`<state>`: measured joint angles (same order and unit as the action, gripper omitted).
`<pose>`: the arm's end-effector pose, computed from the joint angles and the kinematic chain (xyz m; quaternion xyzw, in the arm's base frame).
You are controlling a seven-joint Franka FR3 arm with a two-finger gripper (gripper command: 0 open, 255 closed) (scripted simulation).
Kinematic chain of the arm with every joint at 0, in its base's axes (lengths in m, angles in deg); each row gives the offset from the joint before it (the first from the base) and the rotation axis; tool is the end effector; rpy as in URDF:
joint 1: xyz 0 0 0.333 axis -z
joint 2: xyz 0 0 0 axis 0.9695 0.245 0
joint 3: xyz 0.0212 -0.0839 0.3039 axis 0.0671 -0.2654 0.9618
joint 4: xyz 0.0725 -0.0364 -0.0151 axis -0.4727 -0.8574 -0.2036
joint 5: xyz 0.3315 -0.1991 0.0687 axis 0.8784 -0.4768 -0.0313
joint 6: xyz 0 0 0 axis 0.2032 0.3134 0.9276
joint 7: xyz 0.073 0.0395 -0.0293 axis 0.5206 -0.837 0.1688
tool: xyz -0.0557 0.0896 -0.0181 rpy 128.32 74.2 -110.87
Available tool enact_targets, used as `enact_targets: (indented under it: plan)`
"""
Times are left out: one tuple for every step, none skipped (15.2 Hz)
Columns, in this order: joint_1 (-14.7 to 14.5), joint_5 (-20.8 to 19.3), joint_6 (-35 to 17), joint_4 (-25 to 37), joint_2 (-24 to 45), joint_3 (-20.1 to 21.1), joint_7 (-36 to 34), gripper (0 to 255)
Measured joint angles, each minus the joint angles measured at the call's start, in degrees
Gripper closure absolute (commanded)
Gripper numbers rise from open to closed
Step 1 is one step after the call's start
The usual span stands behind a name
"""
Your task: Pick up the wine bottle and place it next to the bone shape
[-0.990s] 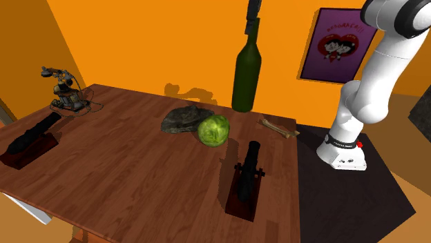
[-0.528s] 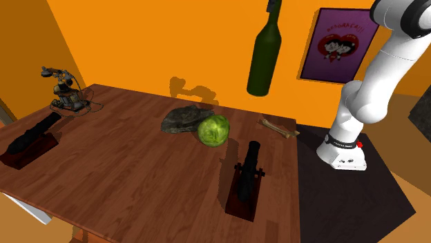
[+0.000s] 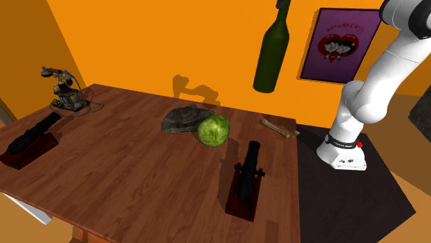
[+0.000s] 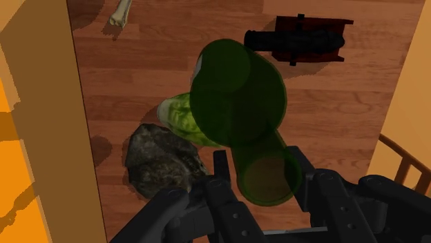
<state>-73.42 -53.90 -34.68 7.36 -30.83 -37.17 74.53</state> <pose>0.3793 0.0847 0.8323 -0.9979 -0.0107 -0.0638 0.0040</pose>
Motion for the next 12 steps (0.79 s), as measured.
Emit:
enact_targets:
  plan:
    - [-0.03,0.1,-0.99,-1.62,-0.64,-0.02,0.02,255]
    - [-0.02,0.21,-1.94,-3.25,-1.31,-0.13,0.15,255]
    - [-0.03,0.31,-3.03,-5.09,-2.06,-0.23,0.27,255]
    - [-0.03,0.43,-3.82,-6.66,-2.85,-0.36,0.42,255]
    - [-0.05,0.56,-4.8,-8.52,-3.75,-0.46,0.53,255]
    - [-0.06,0.68,-6.05,-10.72,-4.69,-0.62,0.75,255]
    - [-0.1,0.78,-6.88,-12.14,-5.29,-0.6,0.72,255]
    - [-0.15,0.85,-7.7,-13.43,-5.78,-0.57,0.69,255]
    - [-0.17,0.97,-8.73,-15.41,-6.74,-0.71,0.86,255]
    - [-0.18,1.03,-9.53,-16.74,-7.27,-0.79,0.99,255]
    - [-0.2,1.1,-10.38,-18.1,-7.79,-0.84,1.07,255]
    - [-0.22,1.14,-11.25,-19.36,-8.18,-0.87,1.15,255]
